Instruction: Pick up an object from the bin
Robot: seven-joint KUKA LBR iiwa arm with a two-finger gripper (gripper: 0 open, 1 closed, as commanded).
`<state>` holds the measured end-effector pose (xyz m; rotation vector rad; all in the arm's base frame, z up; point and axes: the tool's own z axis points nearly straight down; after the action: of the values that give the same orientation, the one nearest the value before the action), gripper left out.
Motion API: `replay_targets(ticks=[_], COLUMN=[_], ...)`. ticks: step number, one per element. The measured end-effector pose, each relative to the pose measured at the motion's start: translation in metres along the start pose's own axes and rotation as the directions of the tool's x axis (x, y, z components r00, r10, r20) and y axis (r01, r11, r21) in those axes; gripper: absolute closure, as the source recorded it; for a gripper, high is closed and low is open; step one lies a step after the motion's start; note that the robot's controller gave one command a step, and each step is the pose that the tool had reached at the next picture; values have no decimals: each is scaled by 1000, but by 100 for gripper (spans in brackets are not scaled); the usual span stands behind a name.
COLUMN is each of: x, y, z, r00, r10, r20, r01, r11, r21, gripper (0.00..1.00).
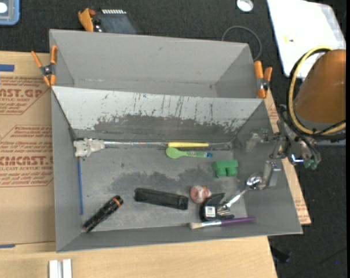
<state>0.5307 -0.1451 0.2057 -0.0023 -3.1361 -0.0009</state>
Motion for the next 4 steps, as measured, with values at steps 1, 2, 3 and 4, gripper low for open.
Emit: replay_targets(ticks=[1, 2, 3, 4], x=[-2, -33, -47, -50], y=[1, -4, -9, 34], z=[-4, 73, 133, 85], r00=[1000, 1000, 973, 941], r10=[-2, 12, 230, 338], r20=[8, 13, 18, 16], r01=[2, -12, -230, -338], r11=[1000, 1000, 973, 941], r21=[1, 3, -1, -5], gripper=[0, 0, 0, 0])
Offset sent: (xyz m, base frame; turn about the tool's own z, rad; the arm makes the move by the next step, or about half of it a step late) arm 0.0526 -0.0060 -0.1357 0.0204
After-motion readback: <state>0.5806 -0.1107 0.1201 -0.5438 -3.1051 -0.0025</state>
